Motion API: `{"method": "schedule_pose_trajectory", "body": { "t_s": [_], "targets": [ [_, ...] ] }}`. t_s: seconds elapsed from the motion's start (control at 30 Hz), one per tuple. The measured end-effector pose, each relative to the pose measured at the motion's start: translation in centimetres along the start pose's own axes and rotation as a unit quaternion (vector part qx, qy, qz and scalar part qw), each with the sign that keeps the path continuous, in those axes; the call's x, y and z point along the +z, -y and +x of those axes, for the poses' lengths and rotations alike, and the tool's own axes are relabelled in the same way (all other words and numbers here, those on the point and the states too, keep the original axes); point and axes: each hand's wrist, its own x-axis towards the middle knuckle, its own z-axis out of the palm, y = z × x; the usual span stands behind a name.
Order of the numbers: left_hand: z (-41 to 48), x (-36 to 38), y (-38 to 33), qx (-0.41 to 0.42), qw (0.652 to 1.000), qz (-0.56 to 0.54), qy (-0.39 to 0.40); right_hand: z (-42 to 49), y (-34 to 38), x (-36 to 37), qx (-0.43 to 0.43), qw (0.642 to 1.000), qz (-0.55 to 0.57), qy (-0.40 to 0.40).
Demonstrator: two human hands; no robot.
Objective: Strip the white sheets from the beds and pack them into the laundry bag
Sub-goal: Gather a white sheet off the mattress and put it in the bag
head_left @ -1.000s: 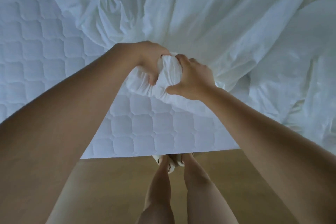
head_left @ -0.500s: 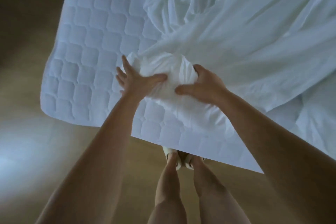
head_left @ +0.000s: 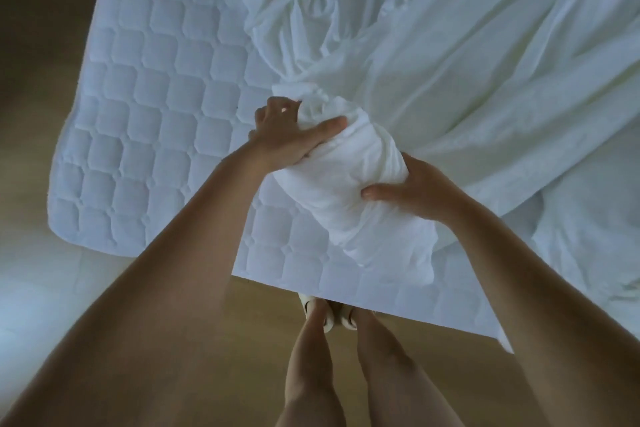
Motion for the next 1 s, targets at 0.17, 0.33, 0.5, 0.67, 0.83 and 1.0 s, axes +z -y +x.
{"method": "schedule_pose_trajectory", "body": {
  "t_s": [0.17,0.33,0.5,0.67,0.83,1.0],
  "targets": [
    [1.5,0.9,-4.1,0.009,0.995,-0.022,0.094,-4.1,0.0,0.2,-0.010,0.969,-0.124,-0.215],
    [2.2,4.3,-8.1,-0.009,0.994,0.062,0.088,-4.1,2.2,3.9,0.008,0.975,-0.149,-0.162],
    [3.5,5.6,-9.8,-0.058,0.993,0.068,0.077,-1.0,0.0,1.8,0.005,0.967,-0.163,-0.195],
    [2.7,5.9,-9.5,0.093,0.990,0.103,0.025,2.4,-1.6,-3.3,-0.005,0.988,-0.069,-0.138],
    [0.0,6.2,-3.4,0.395,0.849,0.348,-0.049,4.8,-2.3,-6.7,-0.038,0.996,-0.024,-0.074],
    [1.9,7.7,-2.4,0.472,0.671,0.541,-0.184,1.9,-2.8,-4.9,-0.025,0.980,-0.007,-0.196]
  ]
}}
